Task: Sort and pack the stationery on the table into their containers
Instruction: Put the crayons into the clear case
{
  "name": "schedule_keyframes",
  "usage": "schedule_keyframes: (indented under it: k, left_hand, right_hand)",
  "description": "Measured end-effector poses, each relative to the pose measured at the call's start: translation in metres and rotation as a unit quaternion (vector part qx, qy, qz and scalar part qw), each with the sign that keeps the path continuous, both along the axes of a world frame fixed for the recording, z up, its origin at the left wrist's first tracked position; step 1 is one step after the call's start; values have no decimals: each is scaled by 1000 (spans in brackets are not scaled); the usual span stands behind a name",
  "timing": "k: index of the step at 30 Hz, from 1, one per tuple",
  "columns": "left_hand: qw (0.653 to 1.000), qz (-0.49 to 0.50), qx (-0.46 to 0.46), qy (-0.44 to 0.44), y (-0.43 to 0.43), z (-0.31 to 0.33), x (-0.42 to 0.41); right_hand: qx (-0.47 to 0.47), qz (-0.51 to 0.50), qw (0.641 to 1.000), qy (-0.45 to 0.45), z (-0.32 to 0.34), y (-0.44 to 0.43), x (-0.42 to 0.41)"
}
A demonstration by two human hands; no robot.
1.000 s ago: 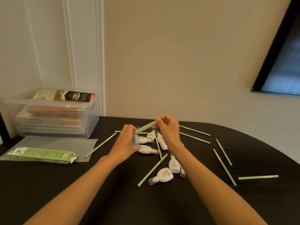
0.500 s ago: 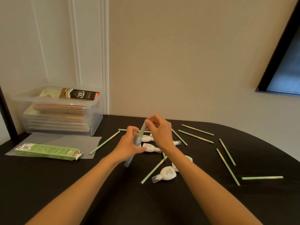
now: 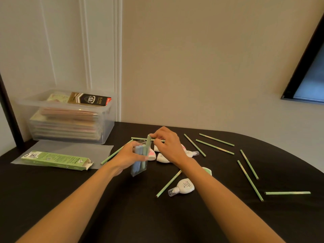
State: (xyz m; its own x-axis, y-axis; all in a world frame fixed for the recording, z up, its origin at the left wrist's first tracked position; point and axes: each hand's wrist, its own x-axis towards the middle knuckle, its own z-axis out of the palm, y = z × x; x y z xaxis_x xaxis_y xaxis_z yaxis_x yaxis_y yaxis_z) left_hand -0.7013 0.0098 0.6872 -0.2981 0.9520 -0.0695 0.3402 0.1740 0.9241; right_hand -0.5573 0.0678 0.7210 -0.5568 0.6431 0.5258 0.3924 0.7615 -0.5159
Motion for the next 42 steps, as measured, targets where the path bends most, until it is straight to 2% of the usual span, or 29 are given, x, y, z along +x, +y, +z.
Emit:
schedule_keyframes:
  k: [5,11,13,21,25,29,32,34,36,38,39,40,42]
  left_hand:
    - [1000,8,-10,-11,-2,-4,-2]
    - [1000,22,-18,0,4,-8,-1]
    - [999,28,-23,4,6,-10,0]
    - [997,45,-61,13,7,-13,7]
    - [999,-4,-40,27,8,-8,6]
    - [994,-31,-19,104,10,-5,-1]
    - [981,-18,27,190,12,-3,-6]
    - [965,-45,46,254,11,0,-8]
    - [936,-86,38,340,9,-3,-8]
    - [884,-110,2,455,7,-10,-8]
    - [869,-111,-20,481,7,-14,-9]
    - [870,-108,-35,480,6,-17,-11]
    - [900,-96,-20,425,5,-15,-13]
  right_hand:
    - [67,-22,993,-92,3,6,-5]
    - [67,-2,986,-155,16,6,-10]
    - [56,4,983,-173,12,5,-12]
    - [-28,7,990,-136,4,5,-11]
    - [-73,-12,985,-157,6,11,-8]
    - [-222,-26,972,-72,-5,19,8]
    - [-223,-36,971,-76,-23,17,16]
    - [-227,-32,970,-84,-31,18,19]
    - [-247,-23,962,-115,-35,19,21]
    - [-270,-16,951,-149,-41,18,23]
    - [-277,-16,948,-157,-45,17,24]
    - [-283,-14,946,-157,-47,17,24]
    - [-285,-9,947,-148,-49,15,23]
